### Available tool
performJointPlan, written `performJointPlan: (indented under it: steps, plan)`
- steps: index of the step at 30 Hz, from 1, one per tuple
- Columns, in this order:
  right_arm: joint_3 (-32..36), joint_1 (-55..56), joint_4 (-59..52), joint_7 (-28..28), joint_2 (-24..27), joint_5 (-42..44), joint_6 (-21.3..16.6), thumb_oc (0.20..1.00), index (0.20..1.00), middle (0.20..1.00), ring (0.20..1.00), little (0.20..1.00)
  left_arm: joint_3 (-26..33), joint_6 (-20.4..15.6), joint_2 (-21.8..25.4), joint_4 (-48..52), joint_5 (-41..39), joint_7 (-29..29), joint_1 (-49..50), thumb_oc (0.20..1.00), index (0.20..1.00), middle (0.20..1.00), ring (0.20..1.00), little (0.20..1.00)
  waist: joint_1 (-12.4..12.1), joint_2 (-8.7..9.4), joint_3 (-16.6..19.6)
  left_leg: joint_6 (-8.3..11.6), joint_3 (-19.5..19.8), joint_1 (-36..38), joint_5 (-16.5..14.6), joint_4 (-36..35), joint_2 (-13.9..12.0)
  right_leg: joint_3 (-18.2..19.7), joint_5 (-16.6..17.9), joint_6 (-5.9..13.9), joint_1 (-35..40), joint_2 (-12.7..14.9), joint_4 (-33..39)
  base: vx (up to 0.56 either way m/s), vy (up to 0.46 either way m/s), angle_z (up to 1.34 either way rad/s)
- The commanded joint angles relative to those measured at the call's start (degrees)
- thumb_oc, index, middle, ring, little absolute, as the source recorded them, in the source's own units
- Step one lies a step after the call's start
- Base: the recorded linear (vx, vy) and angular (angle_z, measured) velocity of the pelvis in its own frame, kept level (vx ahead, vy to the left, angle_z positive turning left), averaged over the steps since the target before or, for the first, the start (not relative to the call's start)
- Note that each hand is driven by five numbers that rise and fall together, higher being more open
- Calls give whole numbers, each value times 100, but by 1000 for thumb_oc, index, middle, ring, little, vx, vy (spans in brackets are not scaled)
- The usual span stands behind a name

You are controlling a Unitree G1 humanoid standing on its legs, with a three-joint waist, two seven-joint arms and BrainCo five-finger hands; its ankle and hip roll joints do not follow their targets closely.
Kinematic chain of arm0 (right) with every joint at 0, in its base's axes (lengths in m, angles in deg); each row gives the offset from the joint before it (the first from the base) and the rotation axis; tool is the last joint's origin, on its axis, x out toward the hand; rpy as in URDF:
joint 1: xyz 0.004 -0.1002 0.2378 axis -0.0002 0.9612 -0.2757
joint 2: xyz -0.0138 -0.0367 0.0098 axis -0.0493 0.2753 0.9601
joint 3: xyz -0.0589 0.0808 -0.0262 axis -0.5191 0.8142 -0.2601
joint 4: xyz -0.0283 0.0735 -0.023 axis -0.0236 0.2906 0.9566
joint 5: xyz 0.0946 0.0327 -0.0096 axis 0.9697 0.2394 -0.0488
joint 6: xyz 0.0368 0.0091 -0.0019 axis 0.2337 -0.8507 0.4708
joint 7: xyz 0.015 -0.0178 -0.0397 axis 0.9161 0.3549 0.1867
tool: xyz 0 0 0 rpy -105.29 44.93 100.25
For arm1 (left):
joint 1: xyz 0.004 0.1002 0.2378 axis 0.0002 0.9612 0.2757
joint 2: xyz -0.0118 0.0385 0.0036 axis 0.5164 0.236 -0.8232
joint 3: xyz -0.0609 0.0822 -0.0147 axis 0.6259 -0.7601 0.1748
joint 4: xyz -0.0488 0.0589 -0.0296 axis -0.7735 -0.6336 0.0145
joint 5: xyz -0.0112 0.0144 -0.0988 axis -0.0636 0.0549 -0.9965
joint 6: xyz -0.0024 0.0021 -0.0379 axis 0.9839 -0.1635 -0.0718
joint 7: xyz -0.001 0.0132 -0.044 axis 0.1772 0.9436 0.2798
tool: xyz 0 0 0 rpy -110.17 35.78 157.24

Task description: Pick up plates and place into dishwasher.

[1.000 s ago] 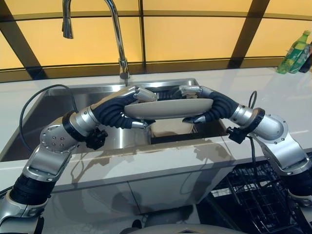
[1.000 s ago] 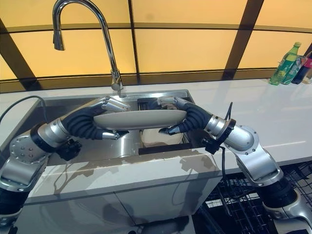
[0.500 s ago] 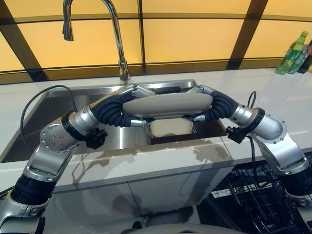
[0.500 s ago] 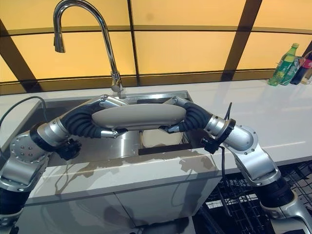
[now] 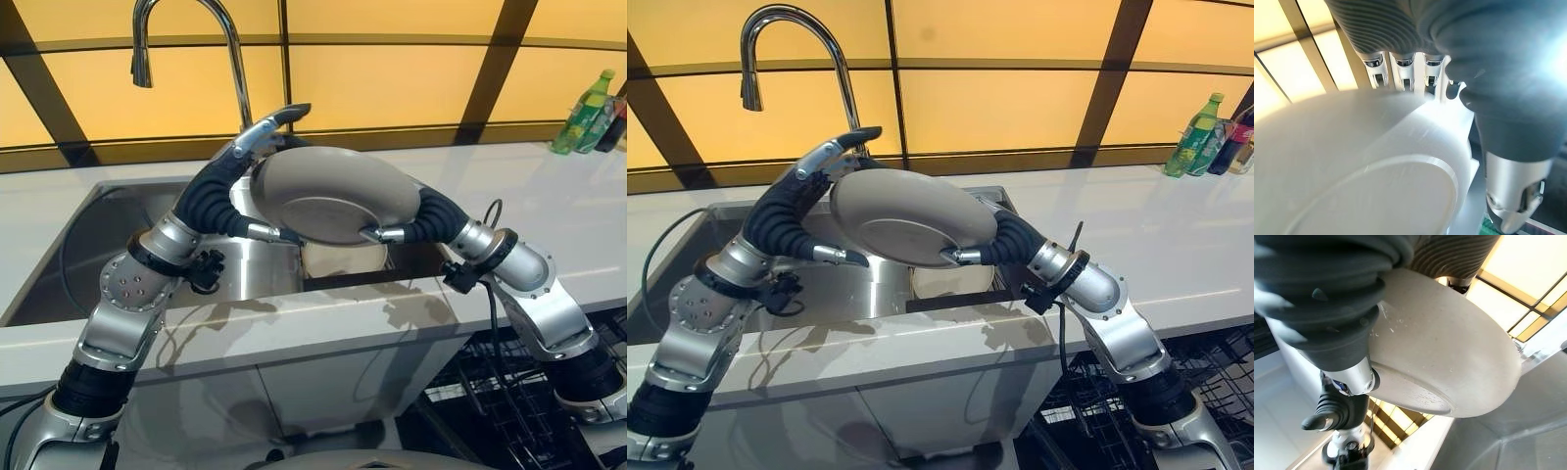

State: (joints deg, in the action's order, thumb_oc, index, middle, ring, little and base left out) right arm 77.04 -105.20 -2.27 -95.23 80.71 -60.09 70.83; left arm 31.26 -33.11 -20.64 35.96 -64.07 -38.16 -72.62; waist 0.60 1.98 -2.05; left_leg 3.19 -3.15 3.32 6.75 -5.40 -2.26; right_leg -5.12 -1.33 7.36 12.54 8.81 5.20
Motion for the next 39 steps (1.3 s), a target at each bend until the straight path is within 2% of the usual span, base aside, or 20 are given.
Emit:
performJointPlan:
  steps: [1, 8, 16, 20, 24, 25, 30, 39]
  plan:
    - [528, -208, -45, 263, -139, -8, -411, 200, 200, 200, 200, 200, 454, -171, -36, -328, 31, -605, -110, 1000, 1000, 1000, 1000, 1000, -105, 16, 135, 34, -33, 461, -672, 40, -139, -90, 505, 10, -568, -34, -20, 0, 0, 0]
    - [831, -25, 30, 362, -104, -101, -459, 200, 200, 200, 200, 200, 930, -294, -167, -480, -258, -1262, 99, 1000, 1000, 1000, 1000, 1000, -91, 36, 133, 53, -41, 437, -622, 40, -152, -86, 535, -16, -592, -34, -20, 0, 0, 0]
    - [1268, 190, 132, 919, 97, -584, -378, 200, 200, 200, 200, 200, 1170, -349, -279, -486, -420, -1321, 317, 1000, 1000, 1000, 1000, 1000, 8, 72, 117, 75, -177, 488, -687, 42, -193, -53, 523, -1, -601, -29, -20, 4, 12, -4]
    - [1660, 340, 248, 1298, 303, -784, -412, 200, 200, 200, 200, 200, 1245, -328, -233, -543, -604, -1310, 327, 1000, 1000, 1000, 1000, 1000, 151, 95, 111, 80, -334, 507, -716, 45, -202, 54, 558, 30, -660, -20, -20, 5, 25, -12]
    - [2252, 723, 316, 1631, 542, -891, -442, 200, 200, 200, 200, 200, 1374, -248, -208, -594, -750, -1234, 396, 1000, 1000, 1000, 1000, 1000, 412, 120, 116, 43, -538, 552, -765, 45, -194, 267, 607, 76, -753, -21, -36, 16, 33, -24]
    - [2298, 763, 319, 1658, 555, -898, -439, 200, 200, 200, 200, 200, 1373, -246, -210, -601, -772, -1219, 397, 1000, 1000, 1000, 1000, 1000, 407, 120, 124, 39, -560, 553, -770, 45, -192, 294, 610, 80, -767, -21, -39, 21, 33, -33]
    - [2970, 1277, 515, 1988, 690, -962, -432, 200, 200, 200, 200, 200, 1444, -156, -208, -770, -874, -1177, 348, 1000, 1000, 1000, 1000, 1000, 787, 131, 147, -16, -787, 637, -901, 46, -179, 605, 633, 167, -882, -15, -57, 44, 32, -31]
    - [3562, 1904, 682, 2205, 641, -898, -290, 200, 200, 200, 200, 200, 1324, -7, -208, -961, -698, -1285, 30, 1000, 1000, 1000, 1000, 1000, 1310, 116, 92, -97, -1136, 731, -989, 48, -145, 1099, 769, 294, -1102, -33, -87, -8, 14, -32]
